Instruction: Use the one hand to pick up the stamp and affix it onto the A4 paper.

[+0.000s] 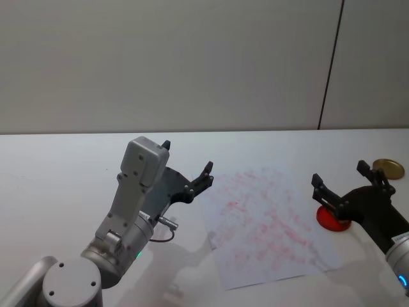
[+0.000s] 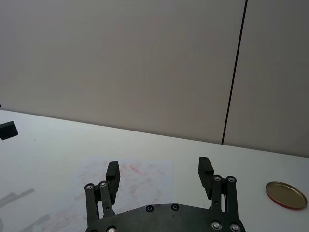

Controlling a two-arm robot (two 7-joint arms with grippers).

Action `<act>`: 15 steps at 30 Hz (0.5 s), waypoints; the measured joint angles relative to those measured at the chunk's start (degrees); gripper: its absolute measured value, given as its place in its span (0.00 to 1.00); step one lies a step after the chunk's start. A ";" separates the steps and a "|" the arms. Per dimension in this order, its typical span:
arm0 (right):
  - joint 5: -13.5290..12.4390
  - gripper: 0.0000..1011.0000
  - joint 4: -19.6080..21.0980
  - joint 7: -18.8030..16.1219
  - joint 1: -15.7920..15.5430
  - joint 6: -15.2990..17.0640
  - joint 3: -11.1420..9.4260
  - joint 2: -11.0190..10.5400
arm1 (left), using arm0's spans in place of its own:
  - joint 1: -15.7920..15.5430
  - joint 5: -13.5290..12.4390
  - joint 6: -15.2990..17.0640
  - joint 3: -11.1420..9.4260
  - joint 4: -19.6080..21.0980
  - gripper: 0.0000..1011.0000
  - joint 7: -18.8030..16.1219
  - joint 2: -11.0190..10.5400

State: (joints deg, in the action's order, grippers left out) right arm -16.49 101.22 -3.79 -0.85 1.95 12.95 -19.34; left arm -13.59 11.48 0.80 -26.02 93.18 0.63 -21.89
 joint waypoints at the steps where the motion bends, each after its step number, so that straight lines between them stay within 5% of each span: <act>1: 0.00 0.99 0.01 0.00 0.00 0.00 0.00 0.00 | 0.00 0.00 0.00 0.00 0.00 0.98 0.00 0.00; 15: 0.00 0.99 0.01 0.00 0.01 0.00 -0.01 0.00 | 0.00 0.00 0.00 0.00 0.00 0.98 0.00 0.00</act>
State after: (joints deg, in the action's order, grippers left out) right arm -16.49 101.24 -3.80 -0.84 1.95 12.94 -19.33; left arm -13.59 11.48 0.80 -26.02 93.18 0.63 -21.89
